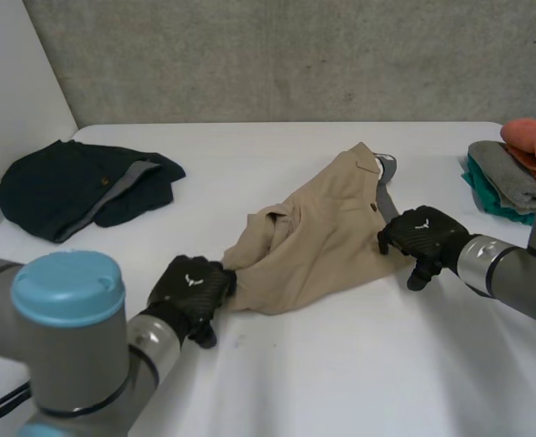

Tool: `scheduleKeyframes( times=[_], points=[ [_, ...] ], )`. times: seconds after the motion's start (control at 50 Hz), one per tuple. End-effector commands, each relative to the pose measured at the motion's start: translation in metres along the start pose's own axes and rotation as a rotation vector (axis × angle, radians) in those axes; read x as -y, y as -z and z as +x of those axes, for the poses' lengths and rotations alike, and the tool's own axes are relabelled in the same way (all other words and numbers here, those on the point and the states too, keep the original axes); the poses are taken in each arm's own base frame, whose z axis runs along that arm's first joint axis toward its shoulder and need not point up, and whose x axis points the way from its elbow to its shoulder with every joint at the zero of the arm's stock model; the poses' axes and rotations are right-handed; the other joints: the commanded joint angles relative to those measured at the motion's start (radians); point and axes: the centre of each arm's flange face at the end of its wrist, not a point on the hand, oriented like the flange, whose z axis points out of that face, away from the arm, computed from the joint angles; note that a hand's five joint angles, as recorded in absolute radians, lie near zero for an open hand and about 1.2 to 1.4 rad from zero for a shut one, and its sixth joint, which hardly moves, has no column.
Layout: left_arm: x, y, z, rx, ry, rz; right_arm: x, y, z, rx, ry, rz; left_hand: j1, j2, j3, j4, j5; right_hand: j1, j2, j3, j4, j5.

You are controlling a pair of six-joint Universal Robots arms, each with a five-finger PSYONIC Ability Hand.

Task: Fold the laundry.

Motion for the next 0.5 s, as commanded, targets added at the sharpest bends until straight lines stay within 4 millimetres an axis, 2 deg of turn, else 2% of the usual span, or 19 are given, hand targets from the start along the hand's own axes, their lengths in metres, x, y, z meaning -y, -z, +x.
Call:
scheduleKeyframes(
  times=[0.02, 0.12, 0.2, 0.3, 0.4, 0.42, 0.44, 0.48, 0.5],
  points=[
    [0.007, -0.033, -0.006, 0.032, 0.002, 0.052, -0.007, -0.02, 0.009, -0.035, 0.014, 0.013, 0.017, 0.028, 0.027, 0.04, 0.043, -0.087, -0.07, -0.068, -0.069, -0.054],
    [0.011, -0.051, -0.007, 0.042, -0.038, 0.074, -0.004, -0.028, 0.018, -0.105, 0.045, 0.044, 0.011, 0.023, 0.021, 0.034, 0.037, -0.055, -0.038, -0.036, -0.037, -0.022],
    [0.008, -0.068, -0.007, 0.049, -0.096, 0.068, -0.005, -0.037, 0.016, -0.109, 0.061, 0.059, 0.028, 0.04, 0.039, 0.052, 0.055, -0.002, 0.015, 0.016, 0.016, 0.031],
    [0.008, -0.078, -0.009, 0.06, -0.15, 0.074, -0.003, -0.042, 0.015, -0.108, 0.071, 0.07, 0.081, 0.093, 0.092, 0.104, 0.108, 0.16, 0.177, 0.178, 0.177, 0.192],
    [0.008, -0.087, -0.012, 0.069, -0.157, 0.081, -0.006, -0.047, 0.013, -0.101, 0.072, 0.07, 0.348, 0.36, 0.358, 0.371, 0.374, 0.3, 0.317, 0.319, 0.318, 0.333],
    [0.009, -0.089, -0.014, 0.072, -0.156, 0.084, -0.007, -0.049, 0.01, -0.096, 0.075, 0.07, 0.511, 0.523, 0.522, 0.534, 0.538, 0.365, 0.382, 0.383, 0.382, 0.397],
    [0.01, -0.089, -0.014, 0.074, -0.155, 0.085, -0.007, -0.05, 0.008, -0.092, 0.078, 0.072, 0.58, 0.591, 0.59, 0.603, 0.606, 0.403, 0.42, 0.421, 0.421, 0.435],
    [0.012, -0.089, -0.015, 0.076, -0.155, 0.091, -0.007, -0.051, 0.005, -0.085, 0.082, 0.072, 0.738, 0.75, 0.749, 0.761, 0.765, 0.55, 0.567, 0.568, 0.567, 0.582],
    [0.015, -0.087, -0.015, 0.076, -0.156, 0.099, -0.002, -0.05, 0.004, -0.084, 0.086, 0.082, 0.829, 0.84, 0.839, 0.852, 0.855, 0.817, 0.834, 0.835, 0.834, 0.849]
  ],
)
